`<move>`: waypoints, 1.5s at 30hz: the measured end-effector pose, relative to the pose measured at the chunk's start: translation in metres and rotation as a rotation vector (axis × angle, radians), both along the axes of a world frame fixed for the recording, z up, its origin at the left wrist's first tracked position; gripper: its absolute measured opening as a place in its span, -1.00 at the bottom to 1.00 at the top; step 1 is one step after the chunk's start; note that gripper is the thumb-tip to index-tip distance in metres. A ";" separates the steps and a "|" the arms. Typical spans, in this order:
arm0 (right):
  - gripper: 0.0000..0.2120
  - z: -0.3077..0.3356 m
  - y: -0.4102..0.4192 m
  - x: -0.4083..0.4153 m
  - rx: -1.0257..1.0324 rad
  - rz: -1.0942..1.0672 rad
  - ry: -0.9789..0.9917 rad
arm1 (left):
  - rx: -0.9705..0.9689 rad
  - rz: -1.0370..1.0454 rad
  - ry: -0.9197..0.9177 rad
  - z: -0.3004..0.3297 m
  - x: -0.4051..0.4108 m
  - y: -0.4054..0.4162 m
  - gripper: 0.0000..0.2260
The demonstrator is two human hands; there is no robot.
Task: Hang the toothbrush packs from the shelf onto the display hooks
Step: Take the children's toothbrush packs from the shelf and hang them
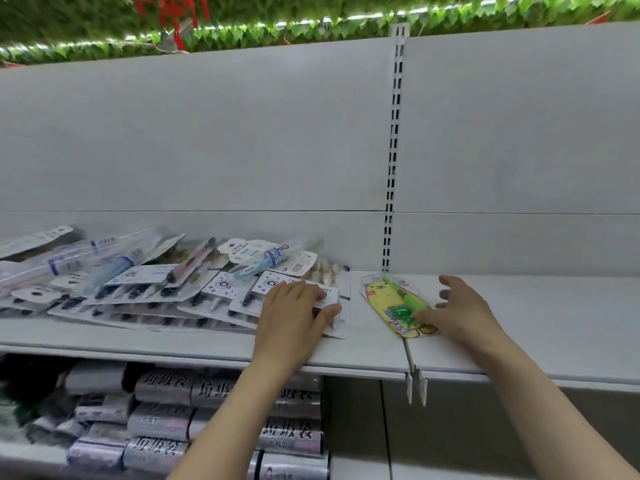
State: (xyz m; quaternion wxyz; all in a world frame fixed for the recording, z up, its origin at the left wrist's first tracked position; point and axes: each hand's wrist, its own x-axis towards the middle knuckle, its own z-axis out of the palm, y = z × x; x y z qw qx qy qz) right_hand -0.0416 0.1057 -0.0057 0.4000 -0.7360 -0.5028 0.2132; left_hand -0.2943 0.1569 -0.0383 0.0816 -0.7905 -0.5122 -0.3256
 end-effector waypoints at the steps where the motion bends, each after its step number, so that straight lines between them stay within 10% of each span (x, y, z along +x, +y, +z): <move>1: -0.11 0.001 0.000 -0.004 -0.025 -0.013 0.005 | 0.005 -0.005 0.002 -0.001 -0.001 0.001 -0.63; 11: -0.63 0.004 -0.007 -0.020 0.034 -0.082 0.128 | 0.033 -0.037 0.022 -0.005 -0.003 0.005 -0.51; 22: -0.53 0.003 -0.035 -0.039 0.428 0.043 0.500 | -0.088 -0.033 0.036 0.006 -0.001 -0.003 -0.51; 34: -0.63 -0.002 -0.073 -0.065 0.391 0.525 0.550 | -0.275 -0.225 -0.997 0.033 0.028 -0.125 -0.75; 45: -0.85 -0.090 -0.116 -0.210 0.155 0.811 0.662 | -0.288 0.078 -1.023 -0.071 -0.110 -0.227 -0.73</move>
